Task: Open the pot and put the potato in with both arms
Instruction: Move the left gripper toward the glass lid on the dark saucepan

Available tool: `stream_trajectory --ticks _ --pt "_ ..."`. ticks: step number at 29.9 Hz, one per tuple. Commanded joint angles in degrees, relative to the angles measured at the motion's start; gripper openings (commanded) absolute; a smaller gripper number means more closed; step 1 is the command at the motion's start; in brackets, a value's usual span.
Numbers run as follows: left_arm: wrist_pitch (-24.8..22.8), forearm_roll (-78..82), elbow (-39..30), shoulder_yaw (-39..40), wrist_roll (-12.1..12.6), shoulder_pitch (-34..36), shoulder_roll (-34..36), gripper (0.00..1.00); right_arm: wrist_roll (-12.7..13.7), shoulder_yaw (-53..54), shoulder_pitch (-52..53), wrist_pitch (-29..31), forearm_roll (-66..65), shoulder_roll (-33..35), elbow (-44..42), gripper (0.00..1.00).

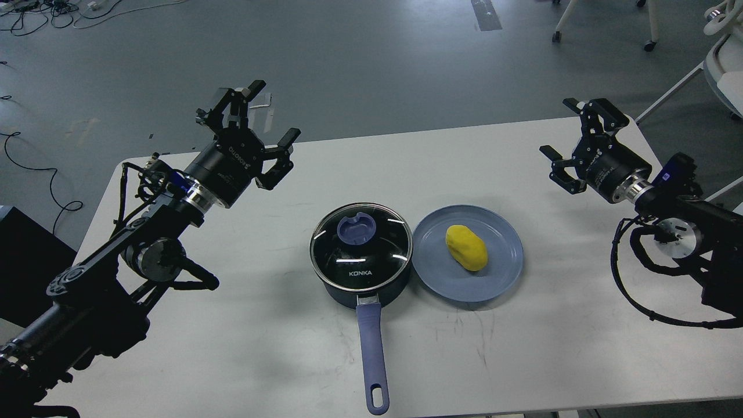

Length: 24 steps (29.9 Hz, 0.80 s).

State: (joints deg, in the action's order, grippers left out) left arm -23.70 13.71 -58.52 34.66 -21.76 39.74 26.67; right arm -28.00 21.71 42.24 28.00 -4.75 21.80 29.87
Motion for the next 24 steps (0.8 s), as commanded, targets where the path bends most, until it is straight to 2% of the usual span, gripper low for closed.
stream_trajectory --ticks 1,12,16,18,23,24 --pt "-0.38 0.00 -0.02 0.23 -0.21 -0.36 0.04 0.98 0.00 -0.09 0.13 0.00 0.00 0.00 -0.08 0.99" --pt "-0.73 -0.79 2.35 0.23 0.23 -0.36 0.04 0.98 0.00 -0.53 0.65 0.00 -0.09 -0.18 -0.25 0.99" --pt "-4.30 -0.71 2.88 0.23 -0.21 -0.45 2.50 0.98 0.00 -0.88 1.01 0.00 -0.09 -0.09 -0.25 0.99" --pt "-4.30 -0.53 3.49 0.15 0.49 -0.19 2.68 0.98 0.00 -0.88 1.09 0.00 -0.09 -0.09 -0.17 0.99" --pt "-4.30 -0.18 2.71 0.23 -0.91 -0.19 4.79 0.98 0.00 -1.23 1.10 0.00 -0.09 0.00 -0.25 0.99" --pt "-4.30 0.08 2.27 0.32 -2.22 -0.19 5.57 0.98 0.00 -1.23 1.01 0.00 -0.09 0.09 -0.17 0.99"
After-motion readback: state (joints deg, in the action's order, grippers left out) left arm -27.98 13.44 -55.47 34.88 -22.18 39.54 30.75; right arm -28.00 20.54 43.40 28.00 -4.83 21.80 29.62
